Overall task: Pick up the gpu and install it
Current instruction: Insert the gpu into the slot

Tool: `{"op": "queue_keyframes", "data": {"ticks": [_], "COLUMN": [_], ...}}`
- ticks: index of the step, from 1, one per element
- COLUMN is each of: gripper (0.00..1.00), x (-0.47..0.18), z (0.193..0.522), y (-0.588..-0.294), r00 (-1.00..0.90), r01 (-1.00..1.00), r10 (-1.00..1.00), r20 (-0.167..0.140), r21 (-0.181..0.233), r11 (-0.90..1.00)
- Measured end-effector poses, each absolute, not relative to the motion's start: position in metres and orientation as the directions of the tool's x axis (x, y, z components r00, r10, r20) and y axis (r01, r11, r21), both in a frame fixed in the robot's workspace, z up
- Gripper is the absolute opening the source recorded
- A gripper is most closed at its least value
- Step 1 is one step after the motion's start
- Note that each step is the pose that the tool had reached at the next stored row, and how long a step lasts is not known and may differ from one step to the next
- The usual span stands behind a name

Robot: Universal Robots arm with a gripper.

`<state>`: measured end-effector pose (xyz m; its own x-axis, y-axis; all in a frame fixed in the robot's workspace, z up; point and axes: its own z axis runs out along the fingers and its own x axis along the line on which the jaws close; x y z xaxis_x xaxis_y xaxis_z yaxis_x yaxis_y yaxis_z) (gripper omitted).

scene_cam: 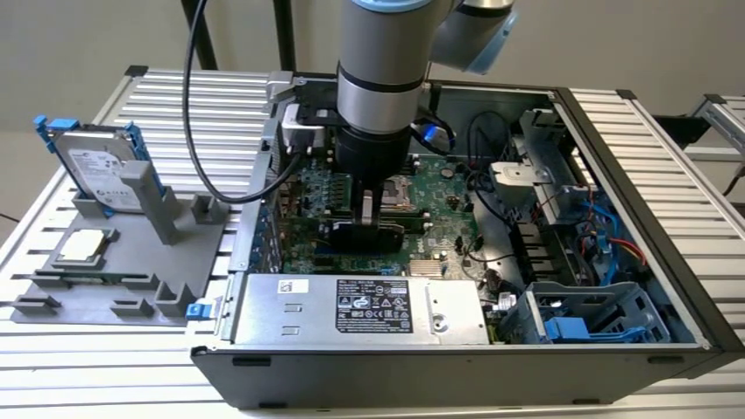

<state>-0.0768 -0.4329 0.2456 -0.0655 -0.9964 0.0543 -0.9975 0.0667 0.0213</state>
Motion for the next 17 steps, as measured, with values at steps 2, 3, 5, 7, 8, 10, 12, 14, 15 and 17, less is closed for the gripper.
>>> {"op": "queue_keyframes", "data": {"ticks": [2, 3, 5, 7, 8, 10, 12, 14, 15, 17], "gripper": [0.00, 0.00, 0.00, 0.00, 0.00, 0.00, 0.00, 0.00, 0.00, 0.00], "x": [-0.0768, -0.0768, -0.0769, -0.0769, -0.0769, -0.0769, -0.0769, -0.0768, -0.0769, -0.0769], "z": [0.2431, 0.2423, 0.2416, 0.2413, 0.2413, 0.2412, 0.2412, 0.2412, 0.2412, 0.2412], "y": [-0.4330, -0.4330, -0.4330, -0.4330, -0.4329, -0.4329, -0.4329, -0.4329, -0.4329, -0.4329], "r00": [-0.065, -0.065, -0.065, -0.066, -0.066, -0.066, -0.066, -0.066, -0.066, -0.066], "r01": [-0.998, -0.998, -0.998, -0.998, -0.998, -0.998, -0.998, -0.998, -0.998, -0.998], "r10": [-0.996, -0.996, -0.996, -0.996, -0.996, -0.996, -0.996, -0.996, -0.996, -0.996], "r20": [0.054, 0.055, 0.055, 0.054, 0.054, 0.054, 0.054, 0.054, 0.054, 0.054], "r21": [0.021, 0.022, 0.022, 0.021, 0.021, 0.021, 0.021, 0.021, 0.021, 0.021], "r11": [0.067, 0.067, 0.067, 0.067, 0.067, 0.067, 0.067, 0.067, 0.067, 0.067]}}
